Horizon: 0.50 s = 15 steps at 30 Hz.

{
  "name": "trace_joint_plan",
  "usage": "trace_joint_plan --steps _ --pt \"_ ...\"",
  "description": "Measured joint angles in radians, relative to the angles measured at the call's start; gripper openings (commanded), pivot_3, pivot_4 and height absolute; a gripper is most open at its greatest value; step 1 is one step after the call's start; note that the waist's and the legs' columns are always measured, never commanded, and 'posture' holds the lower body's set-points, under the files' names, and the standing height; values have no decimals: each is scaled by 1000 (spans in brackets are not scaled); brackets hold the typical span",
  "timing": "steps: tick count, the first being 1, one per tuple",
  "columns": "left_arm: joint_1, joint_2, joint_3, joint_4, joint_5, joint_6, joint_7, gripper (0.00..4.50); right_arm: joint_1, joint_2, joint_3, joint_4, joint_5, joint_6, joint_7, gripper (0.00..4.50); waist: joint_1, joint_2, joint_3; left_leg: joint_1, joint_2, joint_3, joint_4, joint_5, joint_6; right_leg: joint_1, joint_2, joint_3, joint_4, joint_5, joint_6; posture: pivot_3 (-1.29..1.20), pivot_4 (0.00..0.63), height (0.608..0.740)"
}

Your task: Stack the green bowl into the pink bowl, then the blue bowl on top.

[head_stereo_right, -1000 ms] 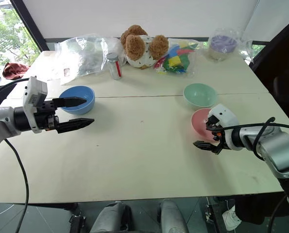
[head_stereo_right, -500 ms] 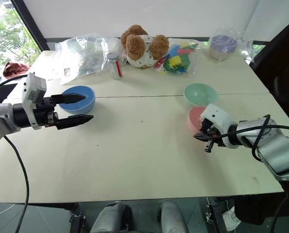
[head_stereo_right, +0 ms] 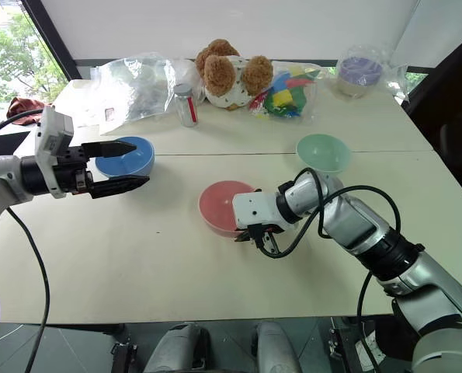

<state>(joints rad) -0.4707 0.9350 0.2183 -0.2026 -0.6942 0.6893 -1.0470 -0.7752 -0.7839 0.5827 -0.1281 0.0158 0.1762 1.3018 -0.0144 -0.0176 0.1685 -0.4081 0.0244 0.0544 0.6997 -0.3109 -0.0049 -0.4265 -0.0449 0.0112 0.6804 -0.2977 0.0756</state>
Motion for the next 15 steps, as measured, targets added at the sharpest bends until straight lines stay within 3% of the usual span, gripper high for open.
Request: trace_joint_plan --steps 7,10,15 --pt "37 3 19 -43 -17 24 18 4500 -51 81 29 178 -137 -172 14 43 -4 0 0 1 1 0 0 0 -1 0 1 0 1 0 0 0 150 740" --pt "37 3 29 -47 -26 29 26 4500 -66 106 30 199 -161 -209 27 1091 -4 0 0 1 1 0 0 0 -1 0 0 0 1 0 0 0 150 740" --pt "32 3 29 -48 -31 31 27 4500 -104 139 22 202 -159 -204 67 3675 -3 0 0 1 1 0 0 1 -1 0 0 0 1 0 0 0 150 740"
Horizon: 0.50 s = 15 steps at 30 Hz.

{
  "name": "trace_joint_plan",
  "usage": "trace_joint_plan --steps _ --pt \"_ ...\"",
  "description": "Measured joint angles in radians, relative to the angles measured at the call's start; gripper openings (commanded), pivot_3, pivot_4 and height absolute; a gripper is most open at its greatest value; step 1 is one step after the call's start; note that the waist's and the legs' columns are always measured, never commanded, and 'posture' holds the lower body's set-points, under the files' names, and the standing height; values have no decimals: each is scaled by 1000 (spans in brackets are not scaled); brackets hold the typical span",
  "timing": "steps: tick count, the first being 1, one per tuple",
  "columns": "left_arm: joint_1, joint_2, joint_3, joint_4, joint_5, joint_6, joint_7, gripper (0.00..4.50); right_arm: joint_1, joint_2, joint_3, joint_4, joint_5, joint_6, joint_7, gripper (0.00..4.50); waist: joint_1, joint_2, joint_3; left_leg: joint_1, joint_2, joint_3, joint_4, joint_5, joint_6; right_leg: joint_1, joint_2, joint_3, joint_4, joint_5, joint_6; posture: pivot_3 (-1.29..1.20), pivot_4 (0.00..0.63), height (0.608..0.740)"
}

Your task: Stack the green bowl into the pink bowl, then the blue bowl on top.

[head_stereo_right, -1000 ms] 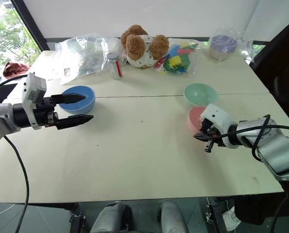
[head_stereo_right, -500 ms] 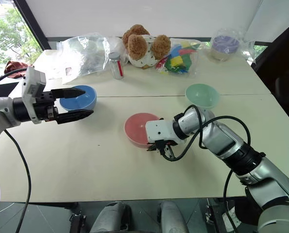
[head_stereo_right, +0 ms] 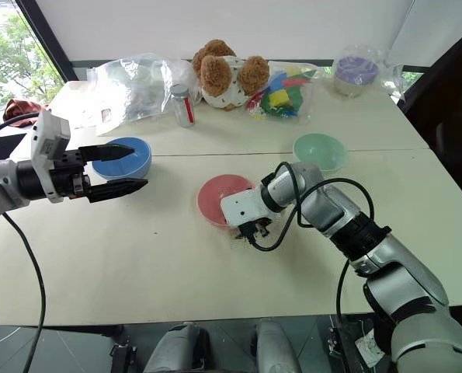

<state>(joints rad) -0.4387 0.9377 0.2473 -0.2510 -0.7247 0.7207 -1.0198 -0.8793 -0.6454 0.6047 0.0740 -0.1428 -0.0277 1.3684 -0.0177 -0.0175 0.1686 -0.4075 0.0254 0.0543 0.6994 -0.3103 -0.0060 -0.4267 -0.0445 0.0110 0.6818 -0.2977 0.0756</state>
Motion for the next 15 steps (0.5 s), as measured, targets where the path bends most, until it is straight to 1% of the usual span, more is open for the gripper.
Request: trace_joint_plan --steps 1,2,5,8,11,13,15 --pt "-1 0 0 0 -2 2 0 4500 -8 -2 -16 -3 6 11 6 4250 0 0 0 0 0 0 0 0 0 0 0 0 0 0 0 0 150 740" --pt "-2 0 -1 0 -3 6 0 4500 -12 -5 -37 -12 16 33 12 4450 1 0 0 0 0 0 0 0 0 0 0 0 0 0 0 0 150 740" --pt "-5 0 -3 0 -4 12 0 4500 -34 -47 -150 -98 135 201 52 4450 6 0 0 -1 0 0 0 0 0 0 -1 -1 0 0 0 0 150 740" --pt "-9 0 -9 0 -4 12 -1 4500 -132 -128 -326 -109 228 347 44 4450 6 0 0 0 -1 0 0 0 0 0 -2 -1 0 0 0 0 150 740" --pt "-23 -4 -22 1 -4 12 0 4500 -163 -205 -396 -35 212 359 2 4450 5 -1 -1 0 -1 -1 -1 0 0 1 -2 -1 -1 0 0 0 150 740" --pt "-40 -12 -34 2 -4 12 -1 4500 -145 -241 -391 98 149 323 -47 4450 5 -2 -1 1 -1 0 0 0 1 2 -2 0 -1 0 0 0 150 740" --pt "-42 -14 -37 12 -3 10 -2 4500 -107 -252 -354 268 64 273 -113 4450 2 -2 -1 1 -2 2 0 0 1 2 -2 1 -1 0 0 0 150 740"
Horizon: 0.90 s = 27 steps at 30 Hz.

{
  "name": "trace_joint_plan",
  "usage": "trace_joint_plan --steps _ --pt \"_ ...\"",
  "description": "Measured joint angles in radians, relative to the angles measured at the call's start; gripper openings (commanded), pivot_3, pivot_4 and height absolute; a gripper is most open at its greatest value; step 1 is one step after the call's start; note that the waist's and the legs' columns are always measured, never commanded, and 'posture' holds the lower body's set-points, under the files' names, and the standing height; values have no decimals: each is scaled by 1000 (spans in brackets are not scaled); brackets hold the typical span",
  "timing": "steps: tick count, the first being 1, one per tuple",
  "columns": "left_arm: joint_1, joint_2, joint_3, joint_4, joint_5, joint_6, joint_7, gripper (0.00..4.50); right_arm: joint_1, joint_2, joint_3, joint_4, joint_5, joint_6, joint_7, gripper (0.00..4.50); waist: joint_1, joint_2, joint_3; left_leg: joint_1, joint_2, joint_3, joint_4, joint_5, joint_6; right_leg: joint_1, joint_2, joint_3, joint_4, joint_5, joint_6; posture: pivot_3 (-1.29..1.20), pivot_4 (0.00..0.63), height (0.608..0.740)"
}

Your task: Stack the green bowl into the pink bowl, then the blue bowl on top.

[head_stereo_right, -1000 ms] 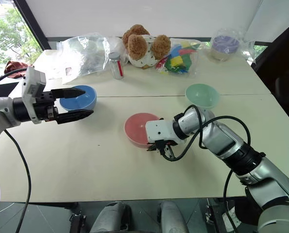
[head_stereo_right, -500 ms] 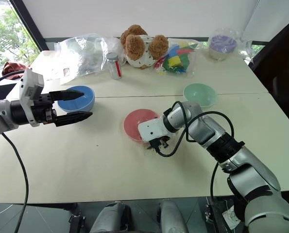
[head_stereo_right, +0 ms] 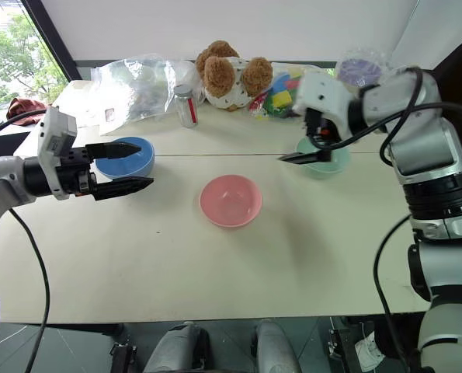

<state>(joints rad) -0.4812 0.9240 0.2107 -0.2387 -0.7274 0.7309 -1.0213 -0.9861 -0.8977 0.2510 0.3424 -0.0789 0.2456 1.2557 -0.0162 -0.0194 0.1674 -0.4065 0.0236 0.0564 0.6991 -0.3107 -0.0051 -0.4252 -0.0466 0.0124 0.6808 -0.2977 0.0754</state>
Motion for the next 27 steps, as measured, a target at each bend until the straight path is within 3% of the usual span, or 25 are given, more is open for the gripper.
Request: trace_joint_plan --steps 6,13,16,23,27 --pt "-32 -14 -17 6 -1 -1 -15 4500 -2 90 41 350 -96 -49 -110 4450 -18 2 1 0 2 1 -2 4 -8 -3 3 2 1 0 0 0 150 740" --pt "-20 8 -34 -14 -4 0 -77 4500 -83 159 55 590 -150 -139 -162 4450 -29 2 1 -1 2 2 -2 4 -8 -3 3 2 1 0 0 0 150 740" --pt "1 31 -33 -30 -12 3 -114 4500 -106 193 58 678 -170 -181 -185 3572 -29 2 1 -1 2 2 -2 5 -8 -3 3 2 1 0 0 0 150 740" --pt "10 56 -32 -40 -23 6 -148 4500 -173 230 61 784 -209 -266 -208 42 -28 2 1 -1 2 1 -2 5 -8 -3 2 2 1 0 0 0 150 740" --pt "13 56 -31 -39 -24 6 -144 4500 -188 227 66 777 -222 -306 -169 42 -28 3 2 -1 2 1 -2 5 -8 -3 3 2 1 0 0 0 150 740"
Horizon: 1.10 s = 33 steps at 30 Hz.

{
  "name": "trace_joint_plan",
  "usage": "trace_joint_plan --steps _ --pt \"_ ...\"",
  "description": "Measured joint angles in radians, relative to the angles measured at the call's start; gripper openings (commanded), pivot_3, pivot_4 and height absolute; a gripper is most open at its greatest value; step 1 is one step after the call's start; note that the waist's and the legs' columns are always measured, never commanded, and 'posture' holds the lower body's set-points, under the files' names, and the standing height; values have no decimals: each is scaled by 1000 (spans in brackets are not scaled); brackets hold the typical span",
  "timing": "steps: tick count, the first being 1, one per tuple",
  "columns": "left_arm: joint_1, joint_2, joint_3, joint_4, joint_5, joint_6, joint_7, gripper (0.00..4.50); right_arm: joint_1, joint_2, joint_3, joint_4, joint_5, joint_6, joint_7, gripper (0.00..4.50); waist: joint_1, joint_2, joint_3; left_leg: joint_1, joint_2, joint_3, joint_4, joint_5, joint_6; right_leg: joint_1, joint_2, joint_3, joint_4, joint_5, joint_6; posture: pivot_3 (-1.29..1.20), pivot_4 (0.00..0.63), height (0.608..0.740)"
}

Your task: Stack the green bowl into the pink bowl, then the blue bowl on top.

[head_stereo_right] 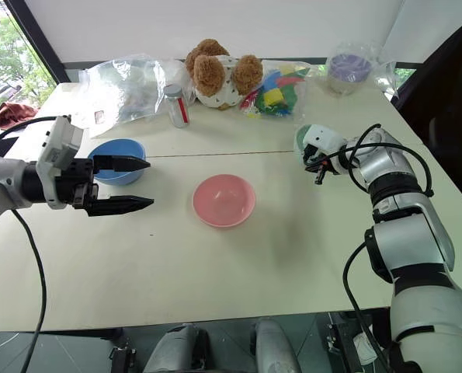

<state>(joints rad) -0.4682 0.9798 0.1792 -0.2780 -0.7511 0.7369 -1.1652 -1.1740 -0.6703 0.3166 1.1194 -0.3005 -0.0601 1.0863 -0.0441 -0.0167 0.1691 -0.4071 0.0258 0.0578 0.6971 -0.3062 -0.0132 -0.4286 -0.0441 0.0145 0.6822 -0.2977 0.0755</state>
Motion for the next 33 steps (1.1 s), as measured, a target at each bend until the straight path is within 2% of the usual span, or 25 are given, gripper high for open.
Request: trace_joint_plan --steps 2,5,7,9,11,15,20,26,29,32,33 --pt "1 0 1 4 0 0 3 4500 0 -19 0 -81 6 -12 71 42 0 2 1 -1 0 0 0 0 0 -1 0 0 0 0 0 0 150 740" --pt "-2 3 10 30 1 -1 7 4500 37 -84 -33 -501 160 64 321 42 -1 6 3 -1 1 -1 -1 -1 1 -2 1 0 1 0 0 0 150 740" --pt "-4 3 12 33 1 -2 5 4500 71 -96 -61 -767 279 134 432 42 0 5 3 0 2 -3 -1 -4 6 -1 2 -3 1 0 0 0 150 740" --pt "-5 3 12 40 2 -7 1 4500 125 -92 -54 -951 345 205 484 42 4 4 3 0 1 -4 -1 -4 6 0 1 -4 1 0 0 0 150 740" --pt "-6 3 12 48 9 -9 -5 4500 186 -85 -16 -1043 363 241 502 42 10 4 3 -1 0 -4 1 -4 6 1 -1 -3 0 0 0 0 150 740" --pt "-6 8 12 60 23 -26 -15 4500 238 -35 76 -1091 336 223 494 42 12 4 3 0 -3 -3 3 -4 7 2 -3 -2 1 0 0 0 150 740" --pt "-2 10 12 61 24 -30 -20 4500 214 10 134 -974 234 90 427 42 13 4 3 -1 -2 -4 2 -4 7 1 -1 -3 1 0 0 0 150 740" --pt "32 8 21 59 23 -33 -10 4500 210 18 165 -935 207 31 460 42 7 4 3 -1 -1 -4 2 -4 7 1 -1 -3 0 0 0 0 150 740" --pt "38 2 32 43 22 -33 4 4500 210 34 177 -939 207 26 478 1119 4 4 3 -1 -1 -4 2 -4 7 1 -1 -3 1 0 0 0 150 740" --pt "44 -4 33 32 20 -33 16 4500 199 45 177 -939 208 26 484 2686 4 4 3 -1 -1 -4 2 -4 7 1 -1 -3 1 0 0 0 150 740" --pt "44 -4 33 31 20 -33 18 4500 190 46 177 -939 208 26 485 3042 4 4 3 -1 -1 -4 2 -4 7 1 -1 -3 1 0 0 0 150 740"
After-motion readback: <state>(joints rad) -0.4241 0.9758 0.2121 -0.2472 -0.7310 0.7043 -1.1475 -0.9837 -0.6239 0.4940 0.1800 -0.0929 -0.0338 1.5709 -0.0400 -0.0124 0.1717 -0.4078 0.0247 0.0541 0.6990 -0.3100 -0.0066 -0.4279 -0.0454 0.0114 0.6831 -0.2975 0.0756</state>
